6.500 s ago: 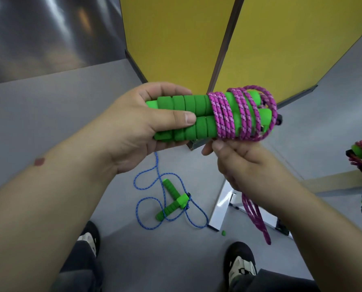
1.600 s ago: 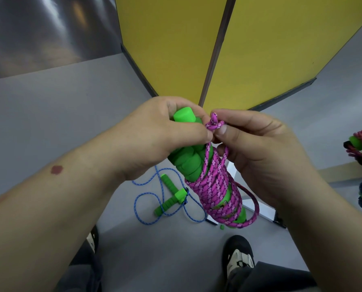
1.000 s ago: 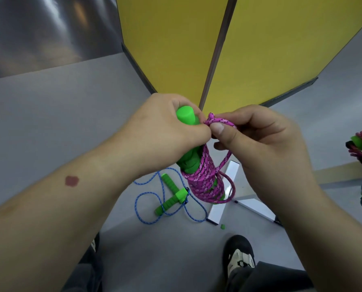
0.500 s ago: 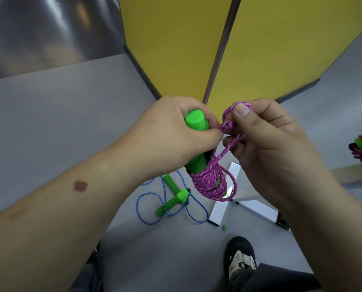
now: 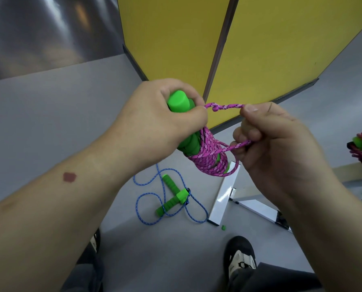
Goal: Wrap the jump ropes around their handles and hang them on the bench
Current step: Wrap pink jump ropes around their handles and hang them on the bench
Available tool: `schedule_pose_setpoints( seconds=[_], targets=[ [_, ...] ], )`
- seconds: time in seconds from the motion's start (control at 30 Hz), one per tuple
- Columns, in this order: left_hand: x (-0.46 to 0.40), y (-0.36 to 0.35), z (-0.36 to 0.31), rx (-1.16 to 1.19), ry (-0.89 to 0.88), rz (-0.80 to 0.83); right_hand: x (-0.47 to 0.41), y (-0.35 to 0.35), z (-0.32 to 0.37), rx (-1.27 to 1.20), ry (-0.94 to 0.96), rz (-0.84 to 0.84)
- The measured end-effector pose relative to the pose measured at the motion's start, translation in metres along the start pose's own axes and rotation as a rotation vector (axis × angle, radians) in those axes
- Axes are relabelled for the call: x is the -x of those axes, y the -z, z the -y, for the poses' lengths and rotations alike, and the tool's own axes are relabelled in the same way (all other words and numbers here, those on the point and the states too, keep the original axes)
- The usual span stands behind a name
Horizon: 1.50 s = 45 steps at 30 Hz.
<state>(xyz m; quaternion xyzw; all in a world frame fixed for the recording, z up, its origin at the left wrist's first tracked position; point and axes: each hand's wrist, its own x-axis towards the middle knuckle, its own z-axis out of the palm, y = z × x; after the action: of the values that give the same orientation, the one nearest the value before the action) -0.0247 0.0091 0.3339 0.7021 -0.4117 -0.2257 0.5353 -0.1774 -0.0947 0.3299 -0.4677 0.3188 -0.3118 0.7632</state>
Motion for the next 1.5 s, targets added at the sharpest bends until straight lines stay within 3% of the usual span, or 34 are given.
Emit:
schedule_pose_setpoints(
  seconds=[0.23, 0.5, 0.73, 0.9, 0.97, 1.2, 1.5],
  targets=[
    [-0.003, 0.004, 0.004, 0.094, 0.032, 0.061, 0.002, 0.004, 0.000, 0.290, 0.122, 0.130],
    [0.001, 0.001, 0.003, 0.073, 0.009, 0.153, 0.006, 0.003, 0.005, 0.422, 0.161, 0.238],
    [0.000, 0.003, 0.004, 0.044, 0.001, 0.044, 0.006, 0.004, 0.004, 0.531, 0.179, 0.253],
    [0.002, 0.000, 0.005, -0.129, -0.039, -0.051, 0.004, 0.006, -0.002, 0.561, 0.139, 0.293],
    [0.002, -0.001, 0.007, -0.202, -0.074, -0.086, 0.004, 0.005, -0.004, 0.514, 0.113, 0.307],
    [0.003, -0.003, 0.009, -0.368, -0.242, -0.136, 0.004, -0.002, 0.007, -0.016, -0.222, 0.274],
    [0.004, -0.004, 0.011, -0.344, -0.207, -0.101, -0.001, 0.002, 0.002, 0.011, -0.219, 0.225]
  ],
)
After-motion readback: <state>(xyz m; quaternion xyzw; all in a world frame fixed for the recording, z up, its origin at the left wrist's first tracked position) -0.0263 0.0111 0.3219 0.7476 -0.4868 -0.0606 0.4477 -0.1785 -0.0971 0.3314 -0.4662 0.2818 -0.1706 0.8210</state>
